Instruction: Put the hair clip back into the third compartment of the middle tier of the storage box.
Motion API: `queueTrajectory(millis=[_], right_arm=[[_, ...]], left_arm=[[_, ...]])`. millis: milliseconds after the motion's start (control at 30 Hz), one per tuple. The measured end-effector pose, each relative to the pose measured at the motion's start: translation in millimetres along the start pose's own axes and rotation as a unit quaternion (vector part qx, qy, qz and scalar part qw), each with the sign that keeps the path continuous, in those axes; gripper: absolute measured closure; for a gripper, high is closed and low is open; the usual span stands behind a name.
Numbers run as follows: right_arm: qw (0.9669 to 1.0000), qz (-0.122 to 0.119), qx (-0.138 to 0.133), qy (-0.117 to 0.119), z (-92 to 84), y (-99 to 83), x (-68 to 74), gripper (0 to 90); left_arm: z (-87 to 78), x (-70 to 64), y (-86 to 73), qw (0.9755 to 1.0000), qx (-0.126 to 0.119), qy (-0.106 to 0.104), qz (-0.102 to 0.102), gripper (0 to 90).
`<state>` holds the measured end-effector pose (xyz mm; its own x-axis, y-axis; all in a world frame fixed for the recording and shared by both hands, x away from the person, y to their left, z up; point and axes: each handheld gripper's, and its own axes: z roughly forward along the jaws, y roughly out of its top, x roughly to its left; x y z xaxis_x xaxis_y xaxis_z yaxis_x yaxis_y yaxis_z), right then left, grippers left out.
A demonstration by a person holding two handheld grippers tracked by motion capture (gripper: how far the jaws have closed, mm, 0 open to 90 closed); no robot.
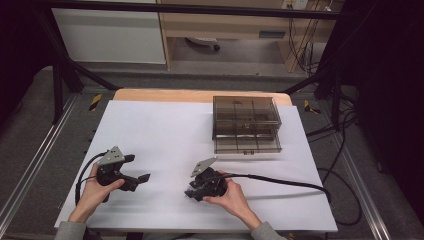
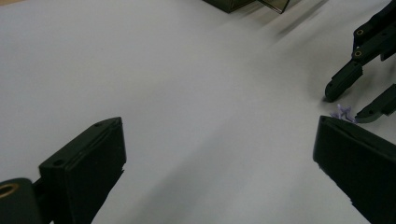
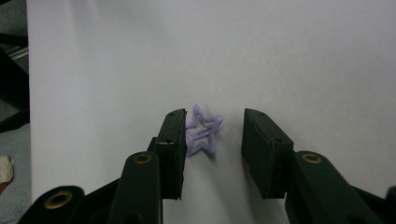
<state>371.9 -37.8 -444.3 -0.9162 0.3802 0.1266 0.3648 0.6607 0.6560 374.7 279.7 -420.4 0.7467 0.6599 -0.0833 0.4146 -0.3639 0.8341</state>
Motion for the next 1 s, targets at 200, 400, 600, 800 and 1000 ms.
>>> queueTrajectory(millis=[200,400,600,800,1000], right_arm=[[1.0,-0.002,0.0,-0.004,-0.2,-0.2,1.1,66.1],[1.0,-0.008,-0.001,-0.004,0.1,-0.5,1.4,68.6],[0.9999,-0.009,0.001,-0.006,0.2,-0.3,2.1,72.0],[0.9997,-0.019,0.013,-0.008,0.5,2.3,4.7,75.0],[0.9997,-0.019,0.015,-0.008,1.3,3.1,5.8,76.2]], left_arm=[[-0.3,0.0,0.1,1.0,0.0,0.0,0.0,2.4],[-0.3,0.1,0.1,1.0,-0.001,0.0,0.0,2.4],[-0.5,0.4,0.1,1.0,-0.001,0.001,-0.001,2.4],[-0.7,0.3,0.0,1.0,-0.001,0.001,0.0,2.4],[-0.7,0.4,0.0,1.0,-0.001,0.001,0.0,2.5]])
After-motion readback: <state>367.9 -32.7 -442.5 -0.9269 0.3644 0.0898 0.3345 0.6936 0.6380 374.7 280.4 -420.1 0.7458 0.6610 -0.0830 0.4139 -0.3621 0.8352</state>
